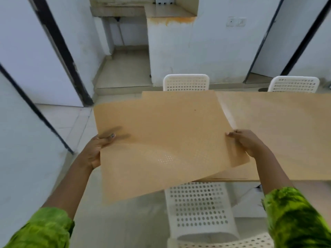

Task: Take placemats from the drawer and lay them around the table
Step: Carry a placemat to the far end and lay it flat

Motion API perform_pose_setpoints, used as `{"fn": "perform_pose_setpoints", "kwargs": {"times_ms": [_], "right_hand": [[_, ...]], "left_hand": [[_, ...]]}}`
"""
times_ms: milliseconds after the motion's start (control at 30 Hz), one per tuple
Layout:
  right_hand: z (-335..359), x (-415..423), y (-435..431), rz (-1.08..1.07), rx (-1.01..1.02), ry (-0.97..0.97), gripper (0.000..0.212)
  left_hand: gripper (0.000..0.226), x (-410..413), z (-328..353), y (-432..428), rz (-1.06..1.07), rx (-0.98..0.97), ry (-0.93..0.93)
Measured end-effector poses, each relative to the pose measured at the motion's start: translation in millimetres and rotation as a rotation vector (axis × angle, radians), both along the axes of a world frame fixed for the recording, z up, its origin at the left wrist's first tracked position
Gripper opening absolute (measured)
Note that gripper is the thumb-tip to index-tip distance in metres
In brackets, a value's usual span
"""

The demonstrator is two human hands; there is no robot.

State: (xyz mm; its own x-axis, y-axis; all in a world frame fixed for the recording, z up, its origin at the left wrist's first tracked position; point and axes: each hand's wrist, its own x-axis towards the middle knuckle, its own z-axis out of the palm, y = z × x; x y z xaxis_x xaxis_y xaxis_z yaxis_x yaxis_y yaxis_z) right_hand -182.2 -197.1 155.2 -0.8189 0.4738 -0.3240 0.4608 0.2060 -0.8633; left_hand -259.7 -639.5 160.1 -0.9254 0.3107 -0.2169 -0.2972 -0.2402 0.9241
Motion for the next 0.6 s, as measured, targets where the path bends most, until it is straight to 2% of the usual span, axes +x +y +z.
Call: {"fn": "perform_pose_setpoints", "kwargs": {"times_ms": [33,100,167,367,433,600], "right_hand": [[-0.4,-1.9,-25.7,0.011,-0.054,0.012,0.009],[-2.2,-5.3,-70.7,0.024,-0.178,0.06,0.011],[-8.2,-11.4,-110.3,0.027,-0.23,0.079,0.012],[-21.1,-43.5,-190.4,0.006,-0.374,0.14,0.023],[-25.4,-57.9,-205.5,-0.019,-0.396,0.15,0.025],[-40.5,-113.3,-225.0,-0.118,-0.433,0.182,0.021]], "left_hand": [[0.03,0.0,1.6,-28.5,0.028,-0.015,-0.002],[0.016,-0.5,4.5,-76.1,0.067,-0.032,-0.009],[0.027,-2.8,4.7,-119.4,0.079,-0.046,-0.032],[0.035,-21.4,3.1,-200.1,0.131,-0.025,-0.089],[0.03,-36.0,-1.1,-214.4,0.161,0.006,-0.084],[0.038,-98.0,-6.3,-229.9,0.156,0.029,-0.047]]}}
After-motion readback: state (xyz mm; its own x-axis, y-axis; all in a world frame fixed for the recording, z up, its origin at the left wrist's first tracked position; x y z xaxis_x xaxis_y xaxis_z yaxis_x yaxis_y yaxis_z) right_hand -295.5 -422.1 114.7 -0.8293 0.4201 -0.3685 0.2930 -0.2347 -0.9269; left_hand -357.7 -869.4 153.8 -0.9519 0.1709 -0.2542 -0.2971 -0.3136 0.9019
